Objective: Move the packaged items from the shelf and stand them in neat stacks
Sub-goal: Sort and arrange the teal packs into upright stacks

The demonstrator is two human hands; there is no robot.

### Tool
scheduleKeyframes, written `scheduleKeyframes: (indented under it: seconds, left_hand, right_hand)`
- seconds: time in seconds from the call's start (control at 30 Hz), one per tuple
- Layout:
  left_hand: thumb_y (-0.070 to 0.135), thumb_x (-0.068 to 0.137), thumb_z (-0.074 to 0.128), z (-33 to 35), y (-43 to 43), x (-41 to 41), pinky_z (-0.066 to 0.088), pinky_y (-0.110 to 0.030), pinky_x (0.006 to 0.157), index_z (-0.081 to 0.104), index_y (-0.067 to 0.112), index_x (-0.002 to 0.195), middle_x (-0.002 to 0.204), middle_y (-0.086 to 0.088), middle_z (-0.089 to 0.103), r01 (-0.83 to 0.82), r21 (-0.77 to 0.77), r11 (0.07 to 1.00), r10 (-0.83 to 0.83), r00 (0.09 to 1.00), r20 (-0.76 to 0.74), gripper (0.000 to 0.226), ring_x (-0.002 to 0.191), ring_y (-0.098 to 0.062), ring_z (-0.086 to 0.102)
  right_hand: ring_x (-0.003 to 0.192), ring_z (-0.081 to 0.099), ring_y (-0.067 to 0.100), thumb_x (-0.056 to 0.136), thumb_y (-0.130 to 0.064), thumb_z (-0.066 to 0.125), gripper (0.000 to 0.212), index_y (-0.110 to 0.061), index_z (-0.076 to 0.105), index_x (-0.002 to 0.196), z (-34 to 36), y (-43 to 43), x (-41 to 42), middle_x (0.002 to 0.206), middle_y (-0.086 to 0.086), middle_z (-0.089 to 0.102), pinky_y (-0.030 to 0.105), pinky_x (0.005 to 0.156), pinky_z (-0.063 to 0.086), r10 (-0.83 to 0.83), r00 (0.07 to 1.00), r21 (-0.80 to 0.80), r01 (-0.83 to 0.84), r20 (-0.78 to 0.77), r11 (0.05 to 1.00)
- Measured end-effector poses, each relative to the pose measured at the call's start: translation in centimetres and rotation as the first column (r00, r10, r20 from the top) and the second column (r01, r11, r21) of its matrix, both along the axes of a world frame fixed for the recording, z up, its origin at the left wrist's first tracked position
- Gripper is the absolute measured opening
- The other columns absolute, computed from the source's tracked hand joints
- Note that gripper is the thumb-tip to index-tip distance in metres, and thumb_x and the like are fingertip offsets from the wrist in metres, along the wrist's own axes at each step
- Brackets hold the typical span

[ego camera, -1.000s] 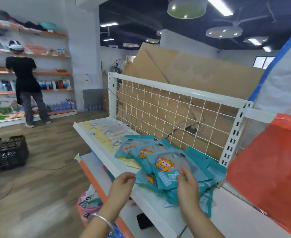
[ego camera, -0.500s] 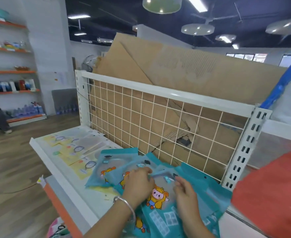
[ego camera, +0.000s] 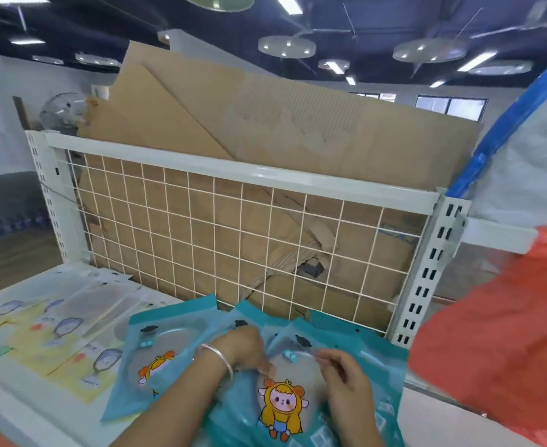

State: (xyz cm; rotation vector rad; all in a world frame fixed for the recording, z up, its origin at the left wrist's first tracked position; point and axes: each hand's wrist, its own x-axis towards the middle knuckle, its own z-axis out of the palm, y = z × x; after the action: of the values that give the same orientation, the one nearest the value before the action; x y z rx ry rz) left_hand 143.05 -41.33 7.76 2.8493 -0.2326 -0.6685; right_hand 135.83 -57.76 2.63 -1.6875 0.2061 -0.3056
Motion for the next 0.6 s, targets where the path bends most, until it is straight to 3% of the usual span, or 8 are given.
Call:
scheduleKeyframes:
  seconds: [0.13,0.2,0.23,0.27,0.3,0.37,0.47,0.6]
  left_hand:
    - [0.035,0.084,0.066,0.0,1.4,0.5,0.042,-0.025,0.076,0.056,0.012,0.097,0.093,-0.001,0.054,0.019,-0.107,0.994,-0.019,1.000,-0.001,0.028,0.086,-0.018,0.050]
    - [0.034,0.083,0.068,-0.4,2.2,0.6,0.043,-0.021,0.066,0.056,0.013,0.097,0.092,-0.002,0.056,0.010,-0.166,0.986,-0.015,1.000,-0.028,0.028,0.080,-0.017,0.052]
    - [0.034,0.082,0.068,-0.5,2.5,0.5,0.041,-0.018,0.060,0.055,0.014,0.095,0.091,-0.002,0.057,0.010,-0.197,0.980,-0.020,0.999,-0.047,0.027,0.073,-0.015,0.052]
    - [0.033,0.082,0.069,-0.6,2.8,0.5,0.040,-0.017,0.057,0.054,0.015,0.094,0.089,-0.003,0.058,0.020,-0.219,0.975,-0.034,0.998,-0.062,0.026,0.067,-0.012,0.051]
    - [0.034,0.081,0.069,-0.6,2.9,0.6,0.039,-0.016,0.055,0.054,0.016,0.093,0.086,-0.002,0.058,0.032,-0.231,0.972,-0.050,0.996,-0.073,0.026,0.062,-0.010,0.049]
    - [0.039,0.079,0.070,-0.6,3.1,0.7,0.037,-0.017,0.056,0.056,0.017,0.089,0.078,0.001,0.055,0.034,-0.260,0.965,-0.062,0.993,-0.098,0.028,0.061,-0.009,0.046]
    - [0.052,0.074,0.070,-1.2,3.5,0.9,0.035,-0.020,0.055,0.052,0.020,0.065,0.064,0.004,0.048,-0.021,-0.349,0.937,-0.028,0.991,-0.134,0.038,0.056,-0.010,0.042]
    - [0.041,0.077,0.073,-2.1,5.1,0.4,0.032,-0.016,0.043,0.047,0.019,0.059,0.055,0.003,0.045,-0.226,-0.546,0.807,0.057,0.950,-0.308,0.039,0.041,-0.007,0.038]
  right_hand:
    - [0.089,0.057,0.015,0.088,-0.002,0.057,0.028,-0.028,0.065,0.082,0.0,-1.0,-0.1,0.098,0.001,0.063,0.032,0.081,0.047,-0.201,0.978,-0.089,0.204,0.049,0.975]
    - [0.093,0.056,0.024,0.081,-0.013,0.060,0.023,-0.036,0.060,0.082,-0.4,-1.9,-0.5,0.103,0.004,0.062,0.038,0.089,0.042,-0.328,0.943,-0.204,0.331,0.046,0.921]
    - [0.098,0.055,0.029,0.073,-0.022,0.056,0.020,-0.035,0.060,0.086,-0.7,-2.3,-0.7,0.107,0.008,0.061,0.040,0.093,0.040,-0.375,0.927,-0.264,0.363,0.006,0.893]
    - [0.104,0.053,0.033,0.066,-0.027,0.052,0.030,-0.031,0.062,0.095,-0.9,-2.5,-1.0,0.112,0.011,0.059,0.042,0.096,0.037,-0.410,0.911,-0.318,0.376,-0.044,0.870]
    - [0.110,0.050,0.034,0.067,-0.029,0.050,0.040,-0.024,0.063,0.105,-1.2,-2.5,-1.3,0.117,0.014,0.056,0.042,0.099,0.035,-0.416,0.906,-0.359,0.365,-0.073,0.859]
    - [0.117,0.044,0.031,0.084,-0.028,0.057,0.037,-0.016,0.057,0.119,-1.2,-2.1,-1.3,0.122,0.012,0.050,0.041,0.102,0.032,-0.383,0.919,-0.427,0.311,-0.093,0.849]
    - [0.118,0.040,0.022,0.092,-0.022,0.058,0.033,-0.016,0.051,0.123,-0.8,-0.9,-0.9,0.118,0.003,0.040,0.040,0.107,0.032,-0.313,0.947,-0.319,0.276,-0.069,0.907]
    - [0.110,0.045,0.019,0.095,-0.021,0.052,0.031,-0.017,0.048,0.125,-0.3,-0.1,-0.7,0.121,0.004,0.039,0.035,0.101,0.035,-0.277,0.960,-0.166,0.266,-0.048,0.950]
